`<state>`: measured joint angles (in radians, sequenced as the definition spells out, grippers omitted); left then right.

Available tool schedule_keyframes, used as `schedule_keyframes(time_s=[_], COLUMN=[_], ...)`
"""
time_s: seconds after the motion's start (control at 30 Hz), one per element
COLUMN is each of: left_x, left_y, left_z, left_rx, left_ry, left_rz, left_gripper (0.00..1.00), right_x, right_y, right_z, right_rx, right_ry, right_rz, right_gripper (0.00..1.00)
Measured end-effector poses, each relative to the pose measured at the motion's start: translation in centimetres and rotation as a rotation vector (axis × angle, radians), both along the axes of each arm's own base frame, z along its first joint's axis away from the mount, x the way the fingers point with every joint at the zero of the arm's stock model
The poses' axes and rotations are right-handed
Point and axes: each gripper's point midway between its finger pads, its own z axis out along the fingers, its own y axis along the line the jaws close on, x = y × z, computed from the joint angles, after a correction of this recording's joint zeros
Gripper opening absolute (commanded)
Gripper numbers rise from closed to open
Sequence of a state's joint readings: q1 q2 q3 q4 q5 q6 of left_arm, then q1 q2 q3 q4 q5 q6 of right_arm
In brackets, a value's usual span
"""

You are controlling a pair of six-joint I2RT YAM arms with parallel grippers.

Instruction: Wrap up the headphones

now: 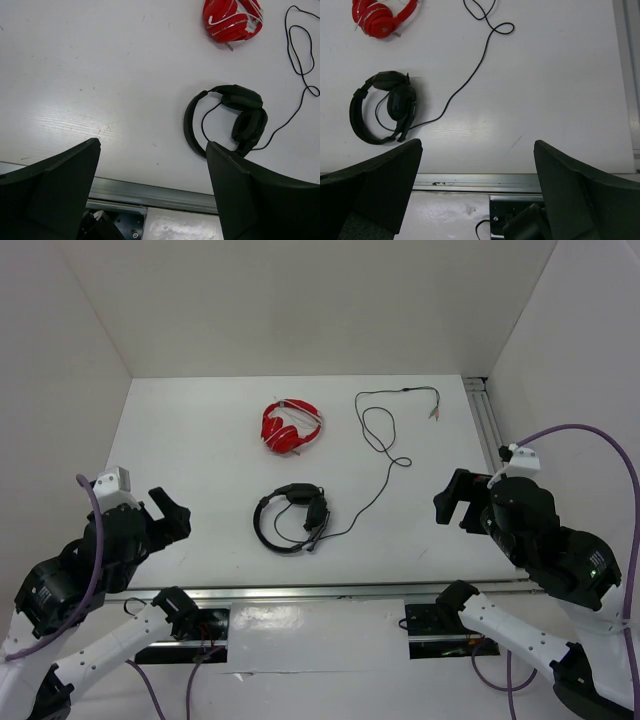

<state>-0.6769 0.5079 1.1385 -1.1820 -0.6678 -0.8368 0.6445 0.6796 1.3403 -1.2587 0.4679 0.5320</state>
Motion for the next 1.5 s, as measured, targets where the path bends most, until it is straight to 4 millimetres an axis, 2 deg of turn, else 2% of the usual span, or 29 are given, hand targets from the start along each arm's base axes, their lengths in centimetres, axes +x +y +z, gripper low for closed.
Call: schedule_keyframes(time_s=[0.23, 0.4, 0.5, 0.6, 0.77, 0.9, 1.17, 1.23, 1.37, 1.4, 1.43, 1.47, 1.5], left_x=[0.5, 1.8, 2.7, 3.7, 5.0, 5.5, 6.7, 6.7, 6.8, 7.1, 7.3, 7.6, 7.9], left_y=[-0.8, -3.2, -5.1, -7.2, -10.6, -11.7, -12.9, -13.0, -12.6, -12.7, -12.8, -12.7, -12.8], left_z=[-0.5, -1.1, -2.6, -5.4, -11.7, -16.1, -22.2, -23.7, -25.9, -25.9, -26.0, -26.0, -26.1], left_rx=[0.014, -0.004, -0.021, -0.036, -0.069, -0.063, -0.061, -0.053, -0.017, -0.019, -0.018, -0.013, -0.017], left_ry=[0.036, 0.080, 0.123, 0.198, 0.335, 0.448, 0.546, 0.576, 0.621, 0.611, 0.606, 0.601, 0.594], left_rz=[-0.016, -0.068, -0.100, -0.128, -0.151, -0.101, -0.009, 0.014, 0.059, 0.064, 0.071, 0.080, 0.093], left_gripper=[1.00, 1.00, 1.00, 1.00, 1.00, 1.00, 0.98, 0.90, 0.84, 0.76, 0.63, 0.39, 0.26], right_x=[-0.2, -0.2, 0.0, 0.1, 0.5, 0.6, 0.8, 0.9, 0.8, 0.8, 0.8, 0.8, 0.9], right_y=[0.0, 0.0, 0.2, 0.3, 1.1, 1.8, 3.1, 3.3, 3.7, 3.8, 3.8, 3.9, 3.9], right_z=[0.2, 0.1, 0.0, -0.1, -0.8, -1.9, -3.4, -3.5, -3.6, -3.6, -3.6, -3.6, -3.5], right_rx=[0.006, 0.002, -0.003, -0.009, -0.008, -0.016, -0.010, -0.003, 0.013, 0.017, 0.019, 0.023, 0.026], right_ry=[-0.011, -0.007, 0.001, 0.007, 0.019, 0.048, 0.079, 0.080, 0.077, 0.074, 0.072, 0.069, 0.064], right_rz=[0.010, 0.010, 0.011, 0.015, 0.038, 0.066, 0.117, 0.125, 0.142, 0.144, 0.145, 0.147, 0.148], right_gripper=[1.00, 1.00, 1.00, 1.00, 1.00, 1.00, 1.00, 1.00, 1.00, 1.00, 1.00, 1.00, 1.00])
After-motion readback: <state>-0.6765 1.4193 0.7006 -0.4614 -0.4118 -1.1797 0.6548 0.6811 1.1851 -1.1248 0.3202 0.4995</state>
